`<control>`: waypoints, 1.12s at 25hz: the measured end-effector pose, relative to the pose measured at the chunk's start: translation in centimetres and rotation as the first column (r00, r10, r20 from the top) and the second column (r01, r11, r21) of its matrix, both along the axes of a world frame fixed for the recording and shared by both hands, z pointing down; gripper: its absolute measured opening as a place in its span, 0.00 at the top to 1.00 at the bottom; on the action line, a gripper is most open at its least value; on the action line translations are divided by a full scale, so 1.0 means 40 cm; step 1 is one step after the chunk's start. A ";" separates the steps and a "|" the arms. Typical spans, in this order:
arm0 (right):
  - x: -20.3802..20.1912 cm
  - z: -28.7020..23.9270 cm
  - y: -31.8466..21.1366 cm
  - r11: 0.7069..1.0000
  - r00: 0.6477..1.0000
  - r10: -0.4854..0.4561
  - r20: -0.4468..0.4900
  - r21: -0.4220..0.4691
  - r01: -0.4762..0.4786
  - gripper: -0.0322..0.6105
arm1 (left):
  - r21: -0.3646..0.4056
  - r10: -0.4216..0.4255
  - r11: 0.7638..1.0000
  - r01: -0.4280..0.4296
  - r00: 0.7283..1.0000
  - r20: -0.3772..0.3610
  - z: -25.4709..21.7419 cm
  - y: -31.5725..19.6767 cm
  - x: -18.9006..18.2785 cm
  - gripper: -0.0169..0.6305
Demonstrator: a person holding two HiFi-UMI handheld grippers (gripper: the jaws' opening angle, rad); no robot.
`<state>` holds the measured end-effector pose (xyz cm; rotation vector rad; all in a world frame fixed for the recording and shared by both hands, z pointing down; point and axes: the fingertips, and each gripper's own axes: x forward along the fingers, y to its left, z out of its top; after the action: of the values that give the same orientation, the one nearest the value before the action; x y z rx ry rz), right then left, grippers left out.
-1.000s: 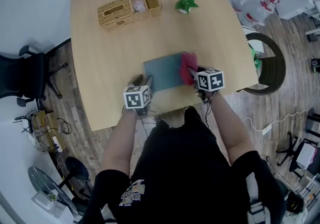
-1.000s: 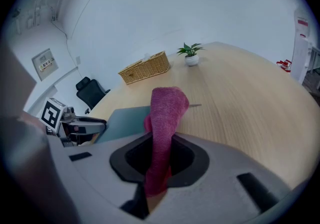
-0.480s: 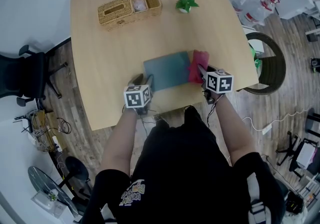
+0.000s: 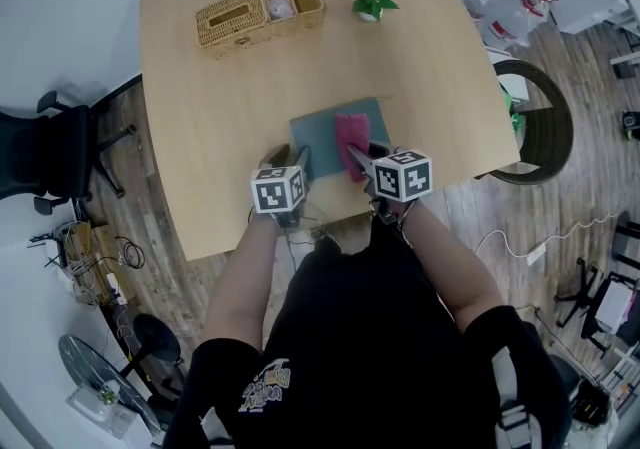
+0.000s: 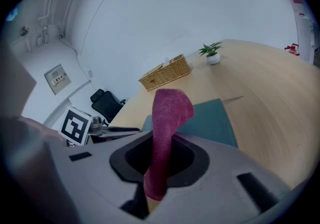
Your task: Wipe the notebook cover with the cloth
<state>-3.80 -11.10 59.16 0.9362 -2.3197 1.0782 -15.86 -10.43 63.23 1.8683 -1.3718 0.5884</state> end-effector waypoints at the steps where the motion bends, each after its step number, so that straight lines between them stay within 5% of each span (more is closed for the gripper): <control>1: -0.022 0.004 0.011 1.000 1.000 -0.014 0.004 -0.007 0.014 0.85 | 0.000 0.000 1.000 0.000 1.000 -0.001 0.000 0.000 0.000 0.71; 13: -0.209 0.069 0.135 0.983 0.989 -0.141 0.044 -0.115 0.145 0.85 | -0.004 0.004 1.000 -0.004 1.000 -0.008 0.002 -0.005 -0.002 0.71; 28: -0.185 0.082 0.130 0.982 0.985 -0.174 0.012 -0.067 0.174 0.85 | -0.012 0.007 1.000 -0.007 1.000 -0.017 0.004 -0.007 -0.005 0.71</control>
<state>-11.22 -5.92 62.44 0.6915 -2.3058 1.0804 -16.07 -10.70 63.38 1.8649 -1.3484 0.5814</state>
